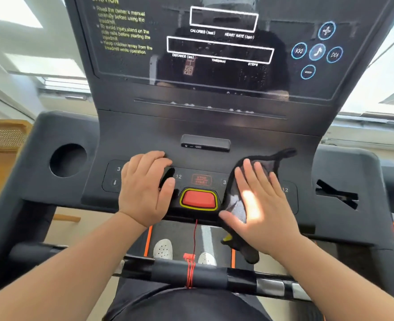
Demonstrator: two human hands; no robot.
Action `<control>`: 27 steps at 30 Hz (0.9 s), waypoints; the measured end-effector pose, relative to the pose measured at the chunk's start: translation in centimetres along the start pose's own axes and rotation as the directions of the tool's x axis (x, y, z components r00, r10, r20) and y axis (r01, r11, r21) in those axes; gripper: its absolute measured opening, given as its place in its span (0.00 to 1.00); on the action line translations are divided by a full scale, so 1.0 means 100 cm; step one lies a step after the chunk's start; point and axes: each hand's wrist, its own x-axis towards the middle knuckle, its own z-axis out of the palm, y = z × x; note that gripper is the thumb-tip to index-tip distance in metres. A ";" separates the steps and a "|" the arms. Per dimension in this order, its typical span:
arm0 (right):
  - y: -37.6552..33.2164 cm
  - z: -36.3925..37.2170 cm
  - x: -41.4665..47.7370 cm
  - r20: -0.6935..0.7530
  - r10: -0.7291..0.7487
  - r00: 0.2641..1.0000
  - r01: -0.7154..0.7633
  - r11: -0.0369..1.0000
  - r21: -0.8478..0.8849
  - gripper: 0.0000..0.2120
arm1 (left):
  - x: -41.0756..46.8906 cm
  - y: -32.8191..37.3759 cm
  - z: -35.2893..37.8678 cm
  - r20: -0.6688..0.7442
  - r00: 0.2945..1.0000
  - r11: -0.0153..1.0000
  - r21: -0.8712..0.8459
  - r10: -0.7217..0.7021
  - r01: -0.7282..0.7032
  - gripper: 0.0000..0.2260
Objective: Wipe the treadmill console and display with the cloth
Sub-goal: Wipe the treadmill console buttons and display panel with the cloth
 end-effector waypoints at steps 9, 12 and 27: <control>-0.094 -0.008 0.036 0.087 -0.174 0.981 0.171 0.984 0.048 0.49 | 0.002 -0.039 -0.032 -0.092 0.996 1.000 -0.021 -0.012 0.010 0.20; -0.123 -0.003 0.044 0.077 -0.197 0.977 0.193 0.980 0.057 0.49 | 0.003 -0.062 -0.040 -0.039 0.999 0.995 0.101 0.015 -0.011 0.19; -0.148 -0.010 0.026 0.099 0.101 0.990 -0.104 0.994 0.030 0.55 | 0.010 -0.083 -0.040 0.134 0.981 0.988 0.051 0.139 -0.147 0.19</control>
